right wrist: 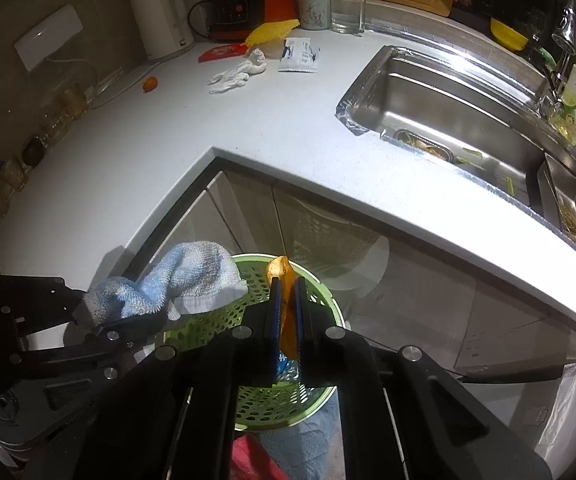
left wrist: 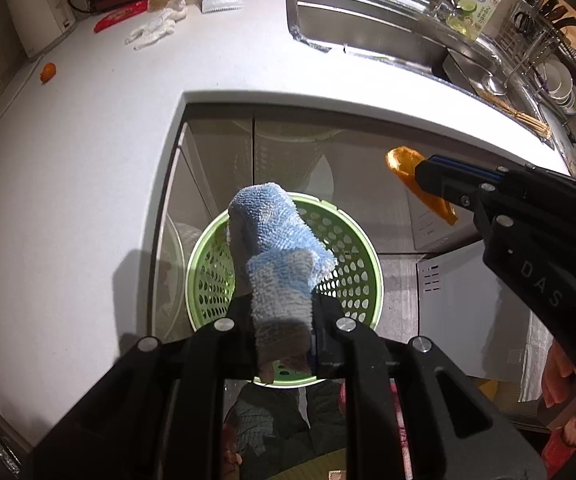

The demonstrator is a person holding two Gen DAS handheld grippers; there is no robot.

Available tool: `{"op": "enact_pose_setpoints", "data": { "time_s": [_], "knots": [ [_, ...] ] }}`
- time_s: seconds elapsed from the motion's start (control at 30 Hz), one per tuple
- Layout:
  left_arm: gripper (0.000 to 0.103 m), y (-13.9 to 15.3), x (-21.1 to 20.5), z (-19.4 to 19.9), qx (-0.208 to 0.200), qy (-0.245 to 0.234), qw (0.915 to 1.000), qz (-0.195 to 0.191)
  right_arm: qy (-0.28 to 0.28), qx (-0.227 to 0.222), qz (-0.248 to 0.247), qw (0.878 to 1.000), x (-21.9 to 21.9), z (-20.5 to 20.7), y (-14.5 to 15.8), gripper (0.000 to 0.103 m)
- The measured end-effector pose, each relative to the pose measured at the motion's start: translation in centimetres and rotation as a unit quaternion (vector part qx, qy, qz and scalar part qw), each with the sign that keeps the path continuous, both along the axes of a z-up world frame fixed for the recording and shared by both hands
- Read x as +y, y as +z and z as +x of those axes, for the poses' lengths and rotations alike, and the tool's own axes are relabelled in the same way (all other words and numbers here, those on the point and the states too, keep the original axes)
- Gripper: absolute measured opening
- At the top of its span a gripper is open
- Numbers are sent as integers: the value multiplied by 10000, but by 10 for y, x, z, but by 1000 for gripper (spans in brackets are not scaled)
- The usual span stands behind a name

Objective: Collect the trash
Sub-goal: 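Carry blue cloth and bread crust over the green basket and open both tools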

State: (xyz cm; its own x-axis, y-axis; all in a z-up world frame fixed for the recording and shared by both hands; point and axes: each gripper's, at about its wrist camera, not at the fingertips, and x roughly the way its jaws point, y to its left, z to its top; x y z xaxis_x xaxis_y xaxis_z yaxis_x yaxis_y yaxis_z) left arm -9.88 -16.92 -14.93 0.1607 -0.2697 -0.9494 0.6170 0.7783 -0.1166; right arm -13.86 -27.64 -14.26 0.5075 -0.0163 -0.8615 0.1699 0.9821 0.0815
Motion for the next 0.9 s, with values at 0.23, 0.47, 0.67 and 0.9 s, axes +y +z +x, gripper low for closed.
{"op": "enact_pose_setpoints", "data": {
  "time_s": [0.23,0.47,0.67,0.9],
  "knots": [
    [44,-20,1,-7,386,-59,9991,149,-5,110,81,9999,2,-1,-9,7],
    [72,-1,5,-6,20,-15,10000,23,1,75,70,9999,2,-1,-5,7],
    [75,13,12,-3,-239,74,9997,4,17,38,76,10000,2,-2,-2,7],
    [86,44,35,7,-890,478,9949,-35,147,132,188,9996,7,-6,-10,7]
  ]
}}
